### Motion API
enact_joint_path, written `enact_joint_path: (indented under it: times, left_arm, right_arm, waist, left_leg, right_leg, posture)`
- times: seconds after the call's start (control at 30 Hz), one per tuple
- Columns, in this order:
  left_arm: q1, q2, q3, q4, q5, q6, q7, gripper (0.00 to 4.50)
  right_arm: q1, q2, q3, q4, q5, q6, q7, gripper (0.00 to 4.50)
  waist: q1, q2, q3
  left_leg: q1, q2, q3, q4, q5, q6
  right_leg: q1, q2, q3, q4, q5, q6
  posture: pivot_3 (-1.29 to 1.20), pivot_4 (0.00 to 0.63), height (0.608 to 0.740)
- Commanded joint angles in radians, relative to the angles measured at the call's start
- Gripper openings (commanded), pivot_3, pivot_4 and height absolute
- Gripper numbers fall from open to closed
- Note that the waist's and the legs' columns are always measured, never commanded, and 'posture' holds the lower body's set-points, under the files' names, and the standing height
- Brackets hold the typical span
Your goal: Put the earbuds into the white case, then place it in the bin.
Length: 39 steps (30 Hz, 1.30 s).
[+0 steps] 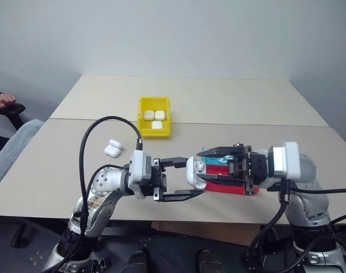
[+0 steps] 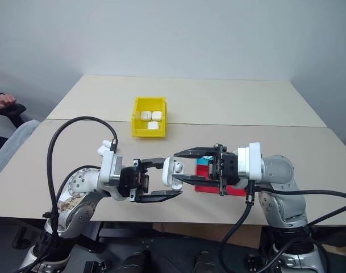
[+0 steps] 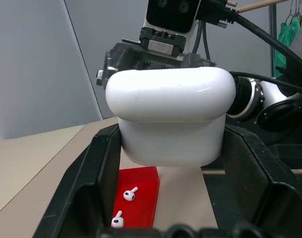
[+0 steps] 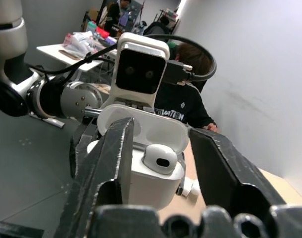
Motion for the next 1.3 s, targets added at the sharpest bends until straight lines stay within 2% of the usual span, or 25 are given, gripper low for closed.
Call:
enact_joint_path:
  times: [0.03, 0.13, 0.2, 0.33, 0.47, 0.57, 0.7, 0.8, 1.03, 1.13, 1.3]
  left_arm:
    - [-0.020, -0.009, 0.014, -0.002, -0.004, -0.014, 0.005, 2.75]
    - [-0.014, -0.001, 0.008, 0.017, 0.027, -0.028, 0.002, 2.75]
    - [-0.006, 0.010, 0.004, 0.020, 0.043, -0.029, -0.003, 2.75]
    - [0.001, 0.013, 0.001, 0.022, 0.058, -0.030, -0.001, 2.75]
    - [-0.004, 0.009, 0.001, 0.028, 0.068, -0.034, 0.001, 2.75]
    - [0.002, -0.004, -0.003, 0.030, 0.074, -0.055, -0.001, 2.75]
    - [0.027, -0.020, -0.011, 0.022, 0.087, -0.060, 0.022, 2.75]
    - [0.040, -0.036, -0.015, 0.017, 0.099, -0.063, 0.046, 2.75]
    - [0.079, -0.014, -0.014, -0.013, 0.114, -0.058, 0.060, 2.75]
    - [0.094, 0.003, -0.002, -0.030, 0.109, -0.055, 0.062, 2.75]
    - [0.108, 0.015, -0.005, -0.052, 0.109, -0.048, 0.072, 2.75]
  right_arm:
    - [0.011, -0.022, -0.006, -0.008, 0.005, -0.024, 0.016, 2.21]
    - [-0.003, -0.081, -0.045, -0.009, 0.035, 0.016, 0.029, 2.21]
    - [-0.037, -0.173, -0.069, -0.006, 0.059, 0.100, 0.040, 2.21]
    - [-0.156, -0.346, -0.067, 0.053, -0.014, 0.180, 0.036, 2.21]
    - [-0.327, -0.468, 0.066, 0.202, -0.215, 0.245, 0.038, 2.21]
    - [-0.431, -0.501, 0.183, 0.323, -0.358, 0.199, 0.109, 2.21]
    - [-0.589, -0.422, 0.359, 0.478, -0.578, 0.170, 0.105, 2.21]
    - [-0.678, -0.360, 0.471, 0.625, -0.742, 0.068, 0.093, 2.21]
    - [-0.806, -0.223, 0.595, 0.984, -0.899, -0.162, 0.131, 2.21]
    - [-0.861, -0.150, 0.627, 1.155, -0.969, -0.179, 0.083, 2.21]
    - [-0.893, -0.091, 0.632, 1.319, -1.025, -0.225, 0.065, 2.21]
  waist:
    - [0.000, 0.000, 0.000]
    - [0.001, 0.000, 0.000]
    - [0.002, 0.000, 0.000]
    - [0.000, 0.000, 0.001]
    - [-0.003, 0.000, 0.001]
    - [-0.004, -0.001, 0.001]
    - [-0.014, 0.000, 0.001]
    - [-0.019, 0.000, 0.001]
    - [-0.010, 0.000, 0.001]
    - [-0.009, 0.000, 0.001]
    - [-0.006, 0.000, 0.001]
  left_leg:
    - [0.000, 0.000, 0.000, 0.000, 0.000, 0.000]
    - [0.000, 0.000, 0.000, -0.001, 0.000, 0.000]
    - [0.000, 0.000, 0.000, -0.001, 0.000, 0.000]
    - [0.000, 0.000, 0.000, -0.002, 0.000, 0.000]
    - [0.000, 0.000, 0.000, -0.001, 0.000, 0.000]
    - [0.000, 0.000, 0.000, 0.000, 0.000, 0.000]
    - [-0.001, -0.001, 0.001, 0.000, 0.000, 0.000]
    - [-0.001, -0.001, 0.001, -0.003, 0.000, 0.000]
    - [-0.001, -0.001, 0.001, -0.008, 0.001, 0.001]
    - [-0.001, -0.001, 0.001, -0.010, 0.001, 0.002]
    - [-0.001, -0.001, 0.001, -0.010, 0.001, 0.000]
  right_leg:
    - [0.000, 0.000, 0.000, 0.000, 0.000, 0.000]
    - [0.000, 0.000, 0.000, 0.000, 0.000, 0.000]
    - [0.000, 0.000, 0.000, 0.000, 0.000, 0.000]
    - [-0.001, 0.000, 0.000, 0.000, 0.000, 0.000]
    - [-0.003, 0.000, 0.000, -0.001, 0.000, 0.000]
    - [-0.004, -0.001, 0.000, -0.003, 0.000, 0.000]
    - [-0.003, -0.001, 0.000, -0.003, 0.000, 0.000]
    - [-0.004, -0.001, 0.000, 0.000, 0.000, 0.000]
    - [-0.005, 0.000, 0.000, 0.001, 0.001, 0.000]
    - [-0.006, 0.000, 0.000, 0.001, 0.000, 0.000]
    - [-0.005, 0.000, 0.000, 0.002, 0.001, 0.000]
  posture:
    - [0.00, 0.150, 0.740]
    - [0.00, 0.150, 0.740]
    - [0.00, 0.150, 0.740]
    - [0.00, 0.150, 0.740]
    - [0.00, 0.150, 0.740]
    - [0.00, 0.150, 0.740]
    - [0.00, 0.150, 0.740]
    - [0.00, 0.150, 0.740]
    - [0.00, 0.150, 0.740]
    - [0.00, 0.150, 0.740]
    - [0.00, 0.150, 0.740]
